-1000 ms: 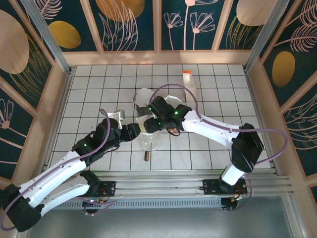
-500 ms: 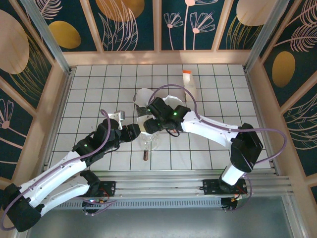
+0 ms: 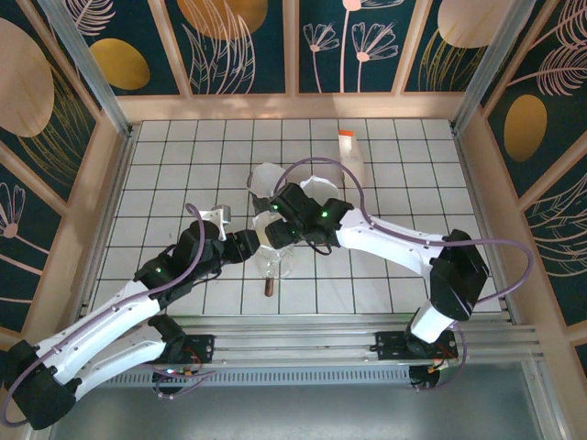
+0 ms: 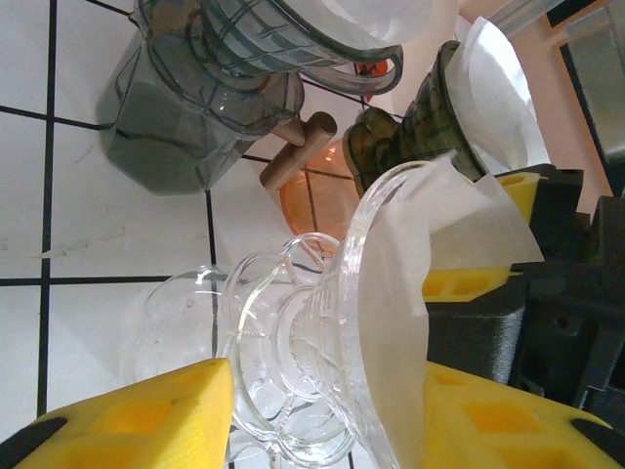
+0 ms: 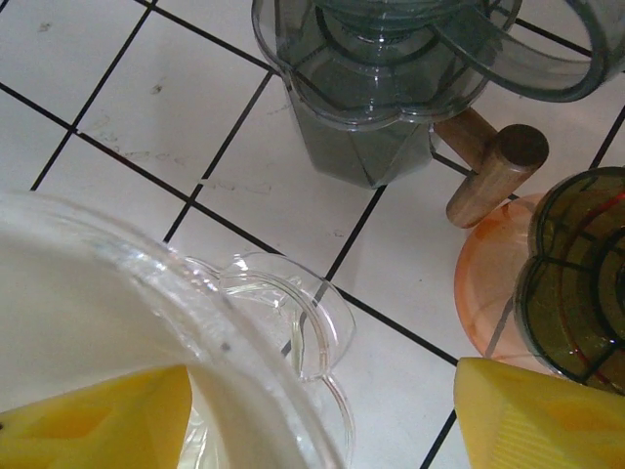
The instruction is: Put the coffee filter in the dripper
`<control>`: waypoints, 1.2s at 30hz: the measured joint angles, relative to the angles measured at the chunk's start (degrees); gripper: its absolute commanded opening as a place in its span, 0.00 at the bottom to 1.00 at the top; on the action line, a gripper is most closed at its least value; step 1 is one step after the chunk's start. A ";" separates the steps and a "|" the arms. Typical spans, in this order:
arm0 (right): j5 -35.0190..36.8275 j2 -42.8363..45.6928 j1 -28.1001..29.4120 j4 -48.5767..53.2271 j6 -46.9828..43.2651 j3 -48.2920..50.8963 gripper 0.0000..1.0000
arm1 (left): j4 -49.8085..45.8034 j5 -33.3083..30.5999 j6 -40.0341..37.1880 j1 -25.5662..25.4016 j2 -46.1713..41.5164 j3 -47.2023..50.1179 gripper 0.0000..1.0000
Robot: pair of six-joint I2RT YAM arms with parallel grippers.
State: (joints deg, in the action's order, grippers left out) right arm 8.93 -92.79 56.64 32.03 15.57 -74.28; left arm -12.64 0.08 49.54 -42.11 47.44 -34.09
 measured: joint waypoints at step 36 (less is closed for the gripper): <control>6.45 12.17 0.26 -2.56 4.85 5.81 0.63 | 0.07 0.04 0.04 0.00 -0.52 0.35 0.51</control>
State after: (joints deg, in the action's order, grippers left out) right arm 15.38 -80.62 56.90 29.47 20.43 -68.47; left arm -12.58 0.12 49.58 -42.11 46.92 -33.74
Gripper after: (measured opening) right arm 0.615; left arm 0.508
